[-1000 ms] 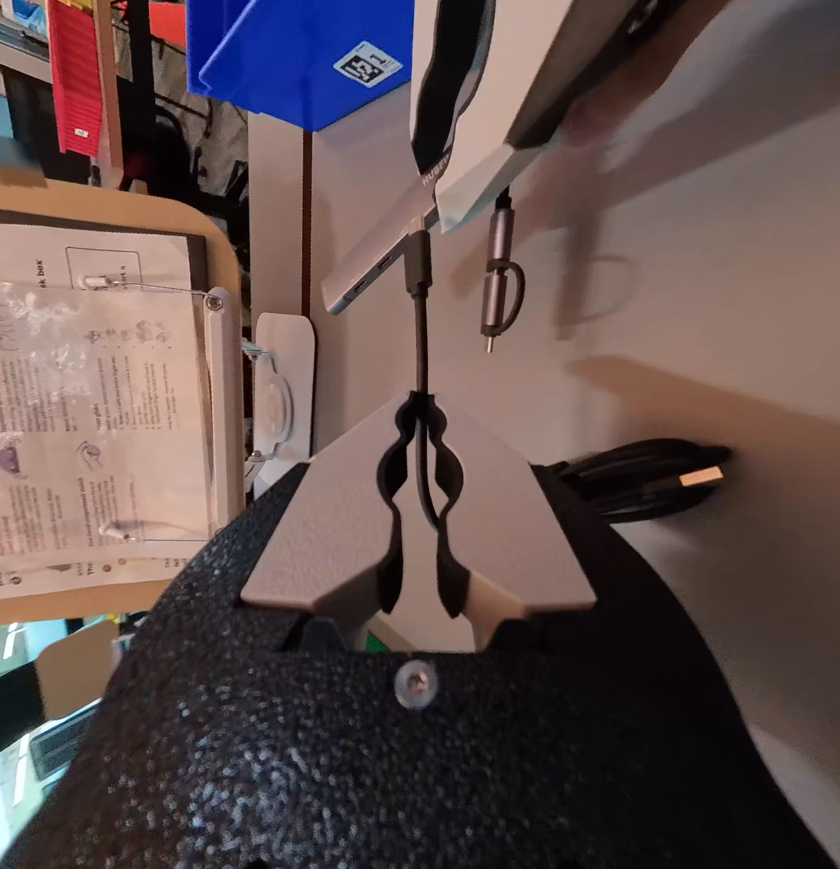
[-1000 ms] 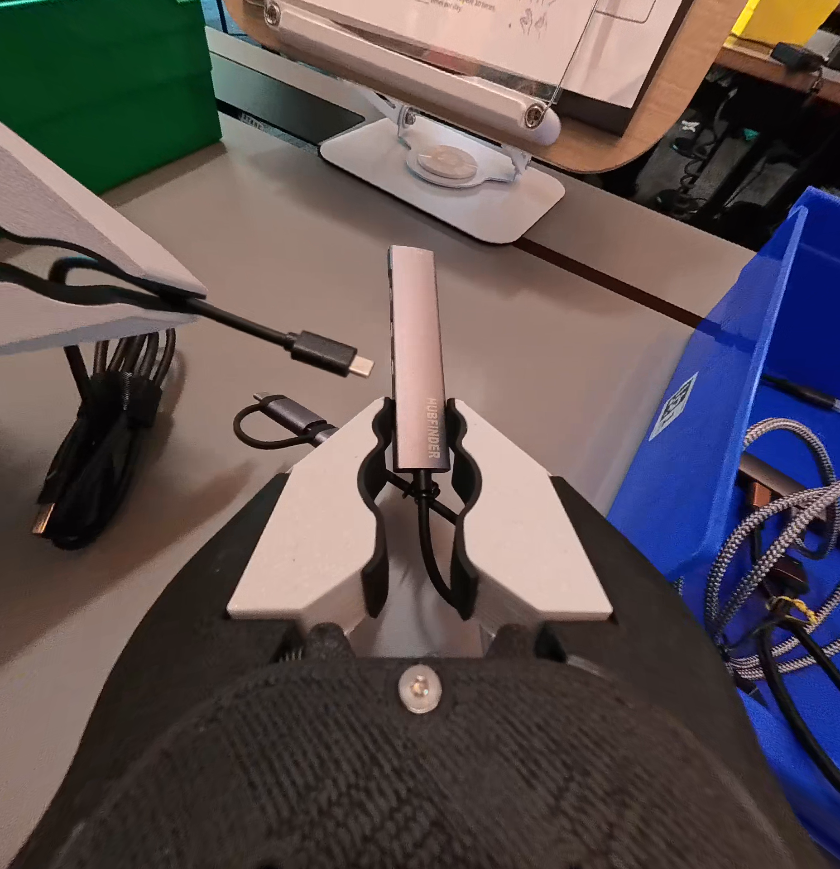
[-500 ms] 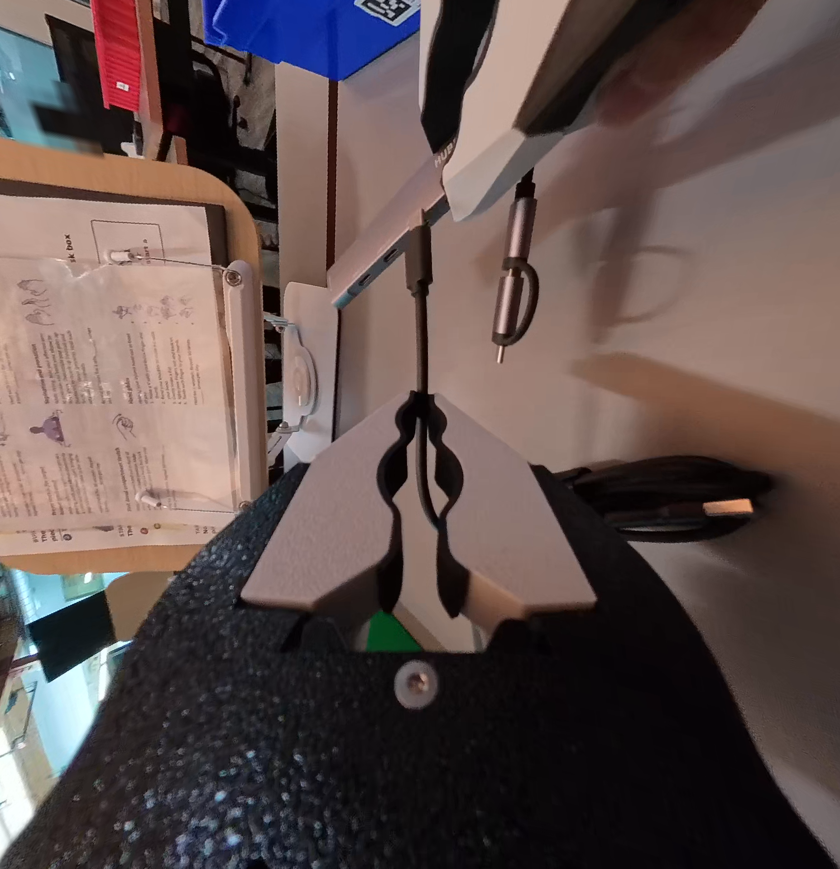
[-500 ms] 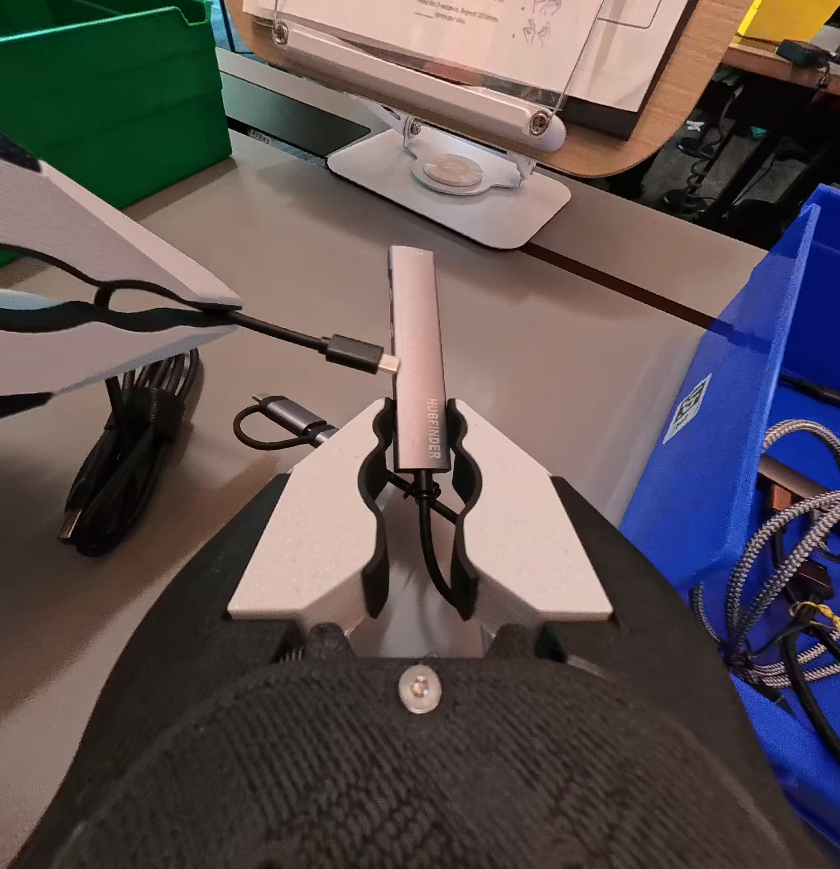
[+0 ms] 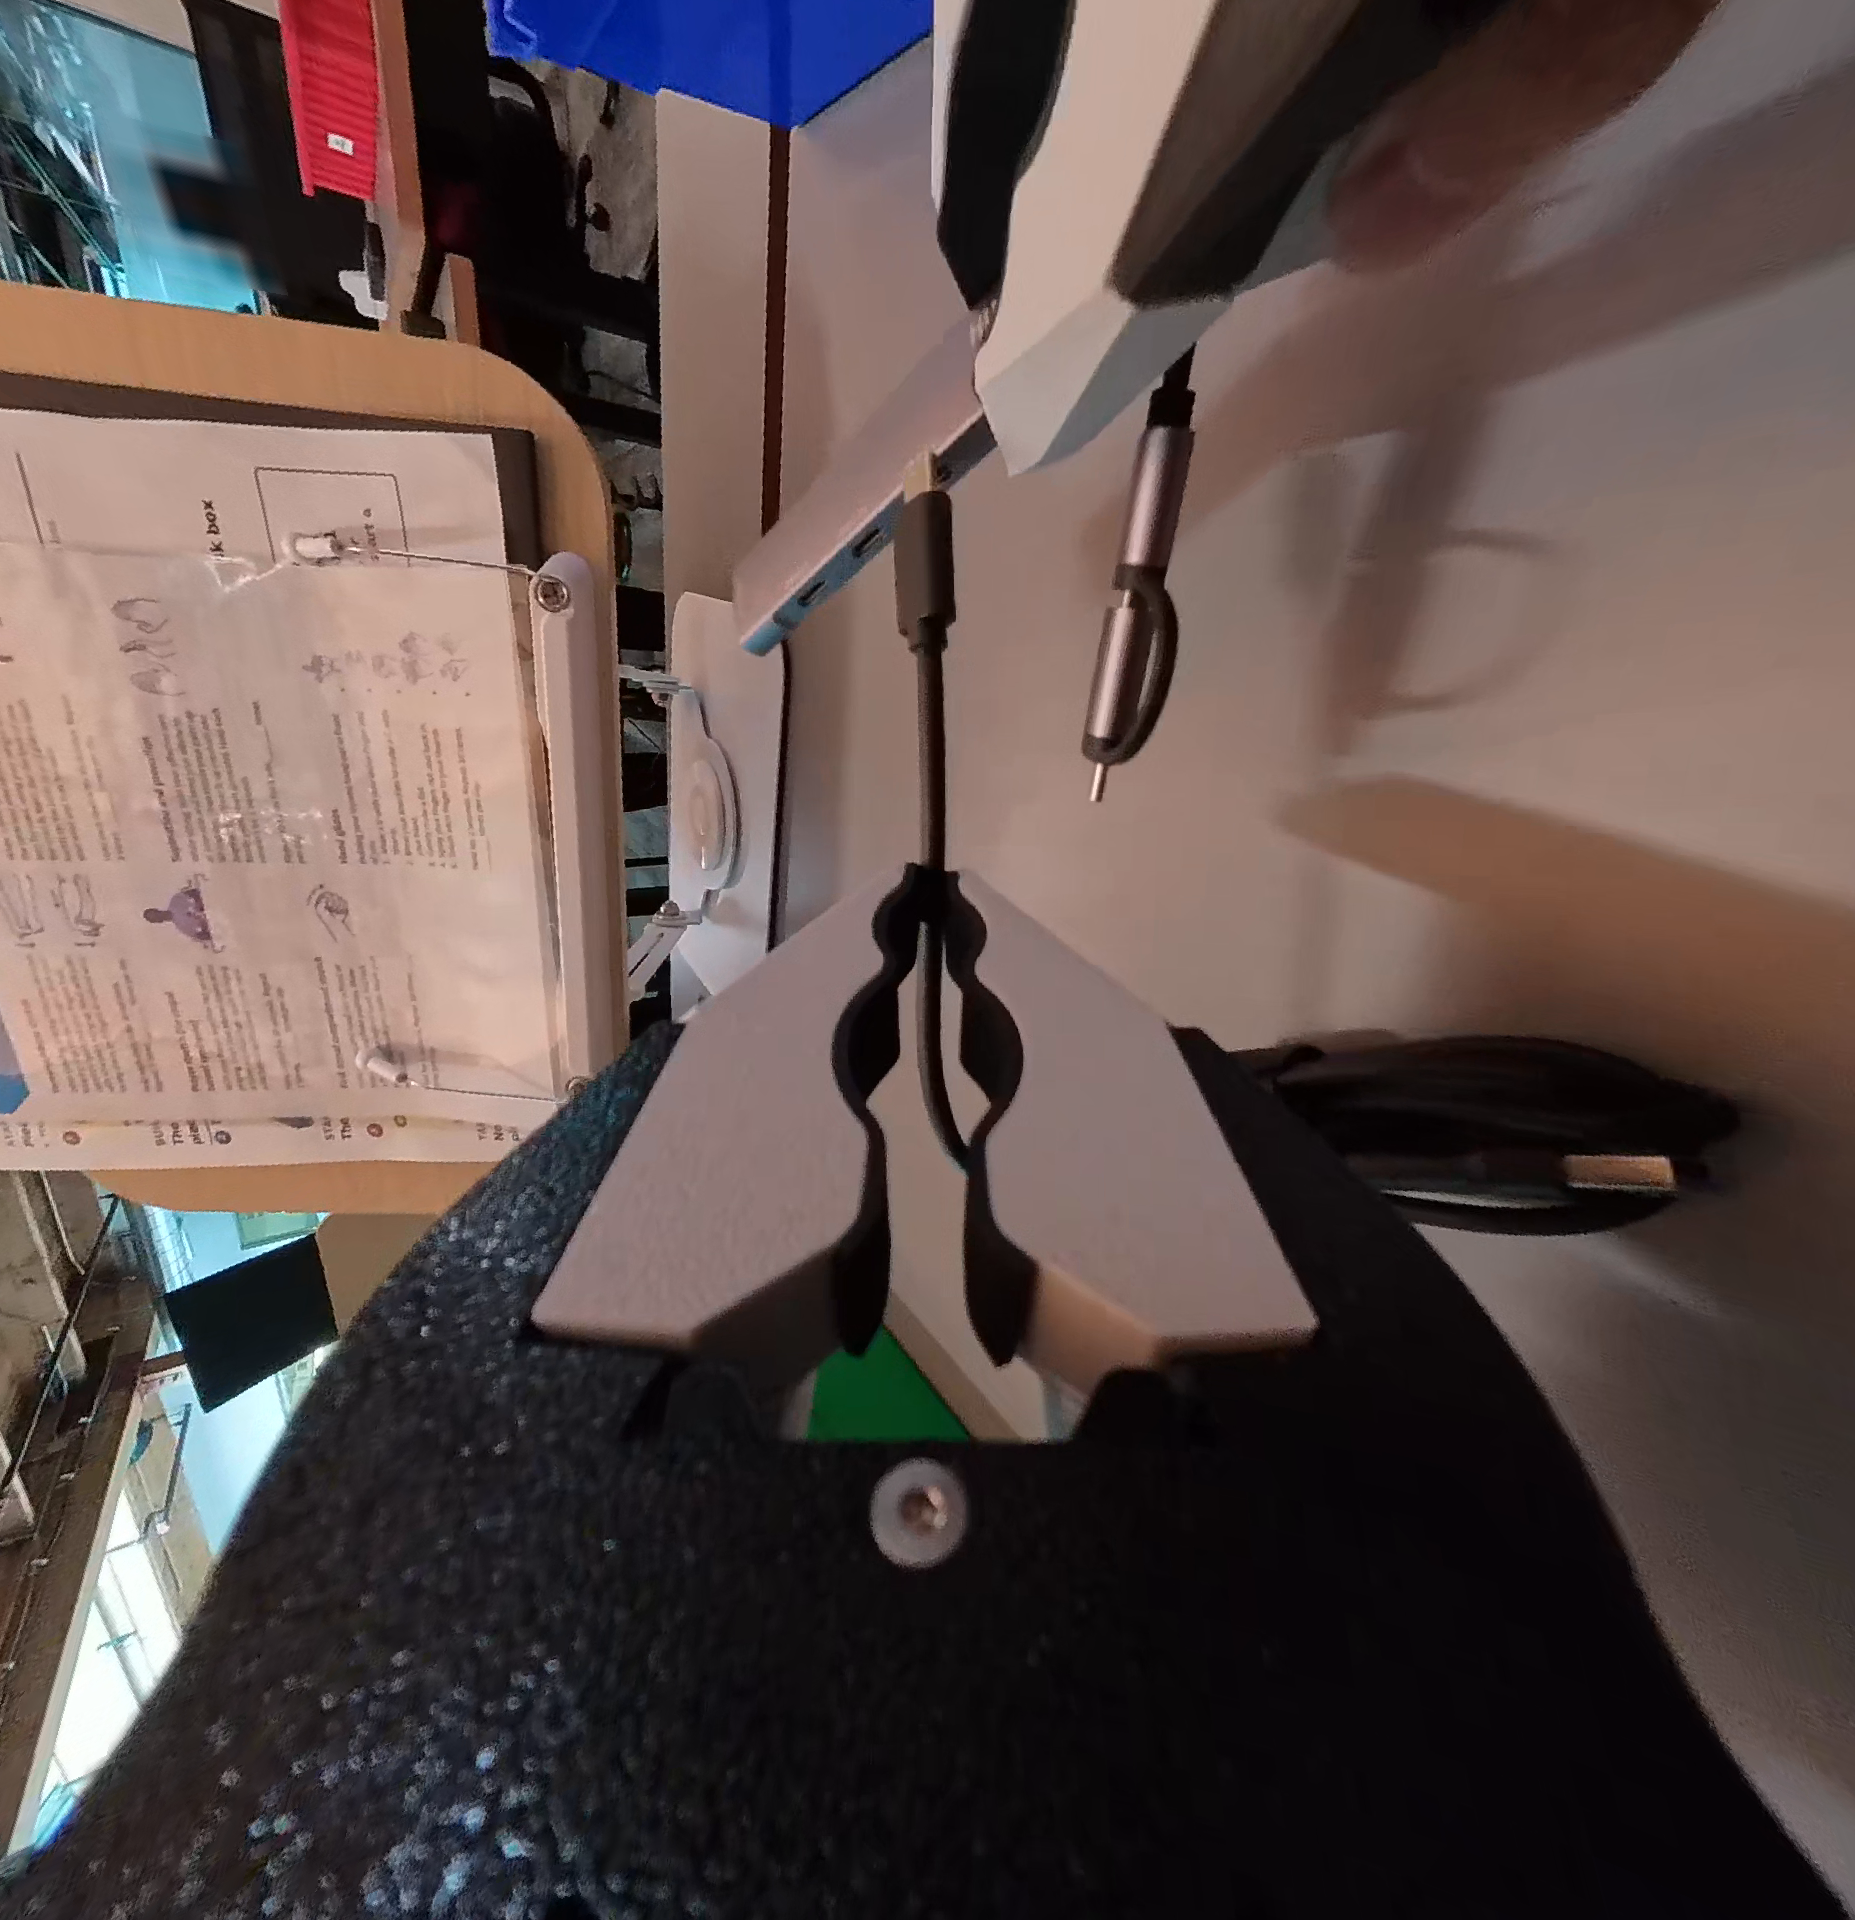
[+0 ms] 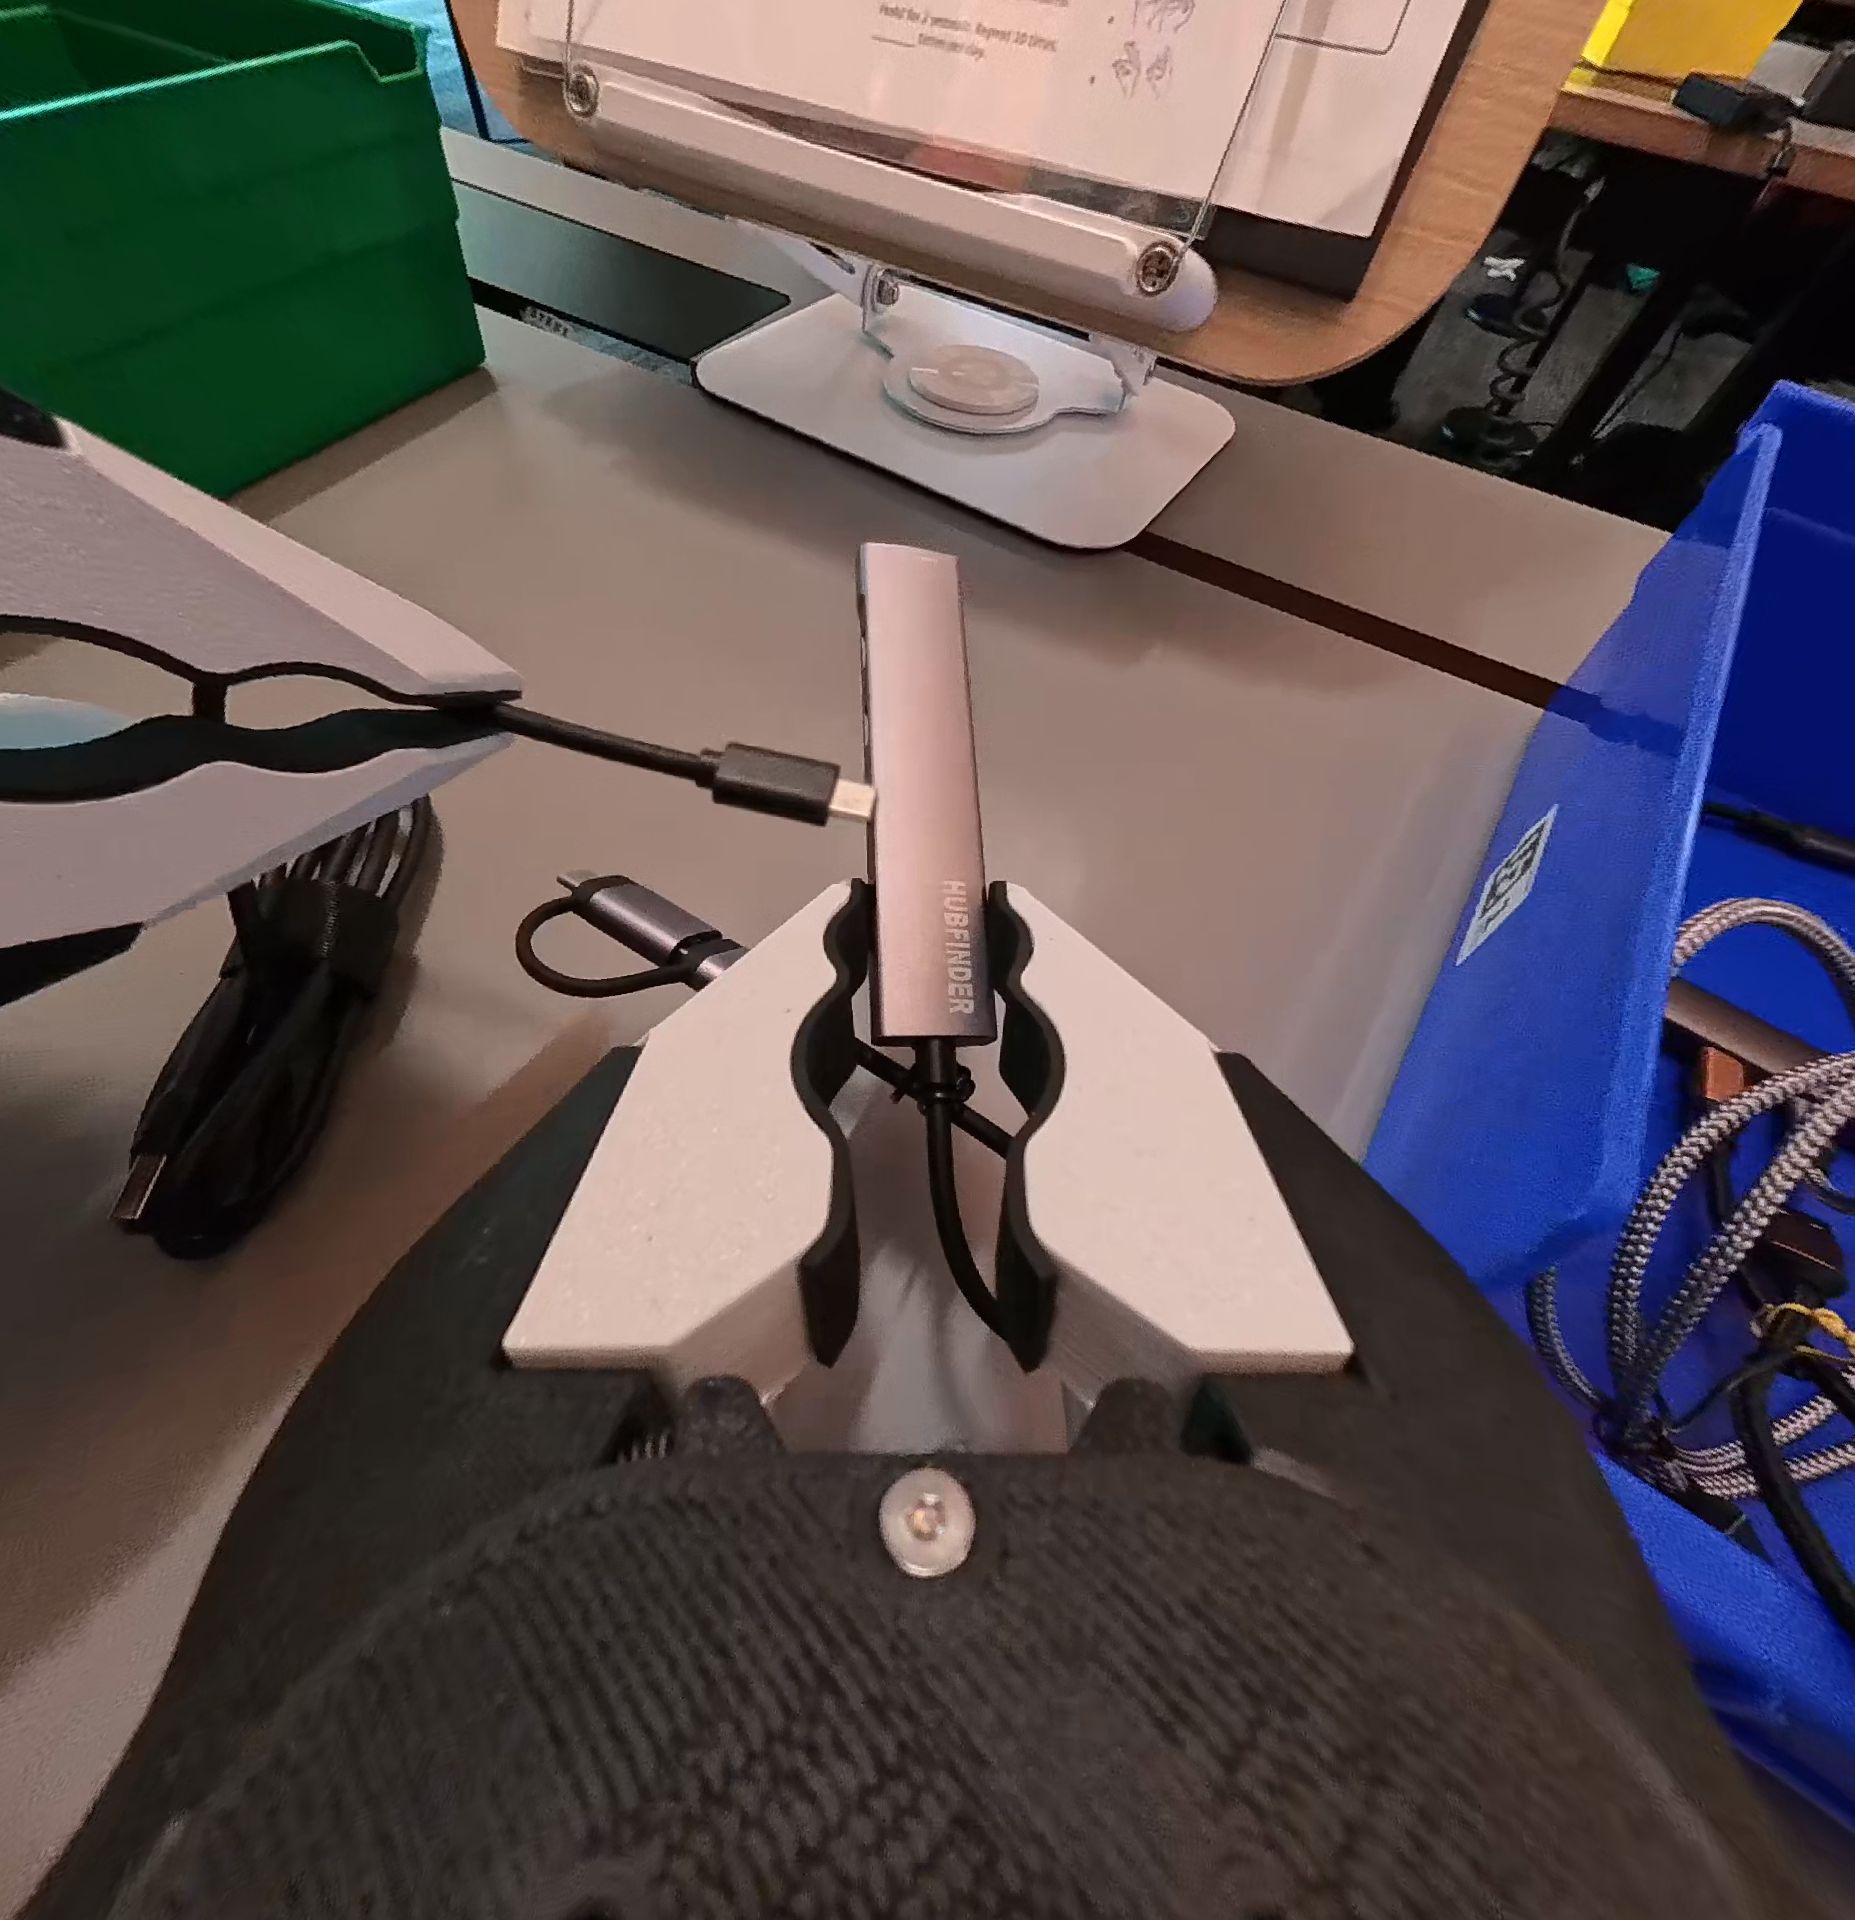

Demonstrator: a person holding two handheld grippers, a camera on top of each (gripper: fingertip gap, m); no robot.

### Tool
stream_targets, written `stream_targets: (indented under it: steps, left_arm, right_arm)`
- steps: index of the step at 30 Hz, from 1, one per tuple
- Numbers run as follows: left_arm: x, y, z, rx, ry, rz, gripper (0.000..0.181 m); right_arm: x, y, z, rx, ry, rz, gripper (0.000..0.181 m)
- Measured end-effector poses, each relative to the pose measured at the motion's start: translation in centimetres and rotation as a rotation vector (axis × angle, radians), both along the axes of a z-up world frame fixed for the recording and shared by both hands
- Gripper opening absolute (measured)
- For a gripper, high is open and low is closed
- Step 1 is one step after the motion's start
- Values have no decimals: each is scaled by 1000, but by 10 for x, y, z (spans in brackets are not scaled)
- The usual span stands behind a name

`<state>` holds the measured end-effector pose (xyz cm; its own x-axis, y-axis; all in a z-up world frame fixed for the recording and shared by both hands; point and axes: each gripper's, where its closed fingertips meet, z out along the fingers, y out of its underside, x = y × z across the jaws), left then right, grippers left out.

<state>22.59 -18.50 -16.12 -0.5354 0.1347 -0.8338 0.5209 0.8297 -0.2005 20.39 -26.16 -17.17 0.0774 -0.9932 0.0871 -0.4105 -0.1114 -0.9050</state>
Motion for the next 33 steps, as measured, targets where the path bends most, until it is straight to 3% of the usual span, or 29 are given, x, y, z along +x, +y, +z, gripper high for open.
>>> stream_targets:
  steps: [19,33]
  left_arm:
    - [2,2,-4,24,-23,30,1]
    - [3,5,2,26,-138,116,1]
  right_arm:
    - [1,1,-3,-7,7,-6,21]
    - [2,4,-4,11,10,-12,21]
